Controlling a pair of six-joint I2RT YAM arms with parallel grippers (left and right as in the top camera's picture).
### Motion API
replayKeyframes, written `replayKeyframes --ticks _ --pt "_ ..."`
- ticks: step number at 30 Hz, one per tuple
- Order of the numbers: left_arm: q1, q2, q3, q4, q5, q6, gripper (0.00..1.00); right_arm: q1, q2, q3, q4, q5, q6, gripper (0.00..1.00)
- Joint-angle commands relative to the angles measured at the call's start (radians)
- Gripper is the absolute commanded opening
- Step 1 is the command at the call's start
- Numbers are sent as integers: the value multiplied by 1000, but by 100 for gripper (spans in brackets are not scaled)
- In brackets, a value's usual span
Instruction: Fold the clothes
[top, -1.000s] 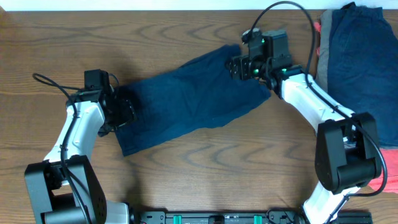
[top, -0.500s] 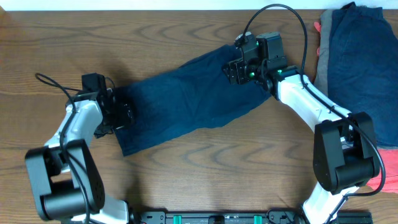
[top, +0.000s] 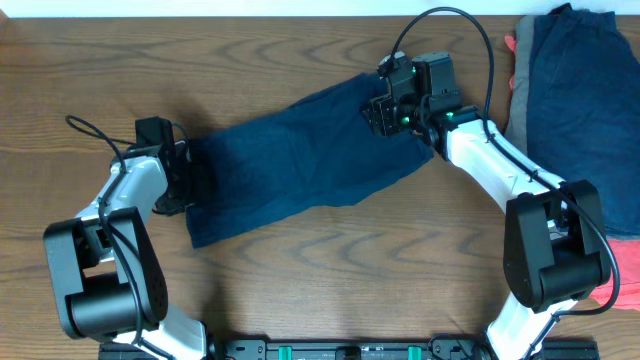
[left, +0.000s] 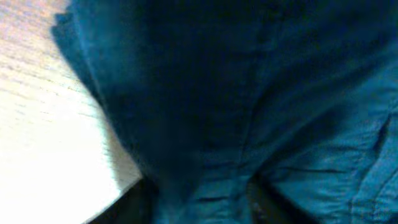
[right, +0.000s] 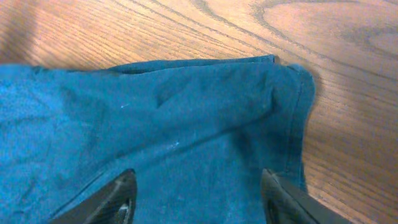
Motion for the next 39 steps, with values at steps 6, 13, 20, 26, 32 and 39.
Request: replayKeyframes --ticks 6,13,20,26,32,39 --pt "-11 113 -29 20 17 -19 10 -1 2 -2 -6 3 6 51" --pt "18 8 33 -50 17 -5 6 -1 2 -2 -51 2 51 29" --pt "32 -152 145 -177 17 50 6 0 10 -5 -100 -8 93 1" --pt "32 -205 206 -244 18 72 6 0 44 -6 -87 -50 109 1" --pt "32 -205 293 -306 18 91 6 0 121 -5 -24 -97 151 1" --pt "32 -205 395 -362 18 93 6 1 188 -5 -1 -101 176 1"
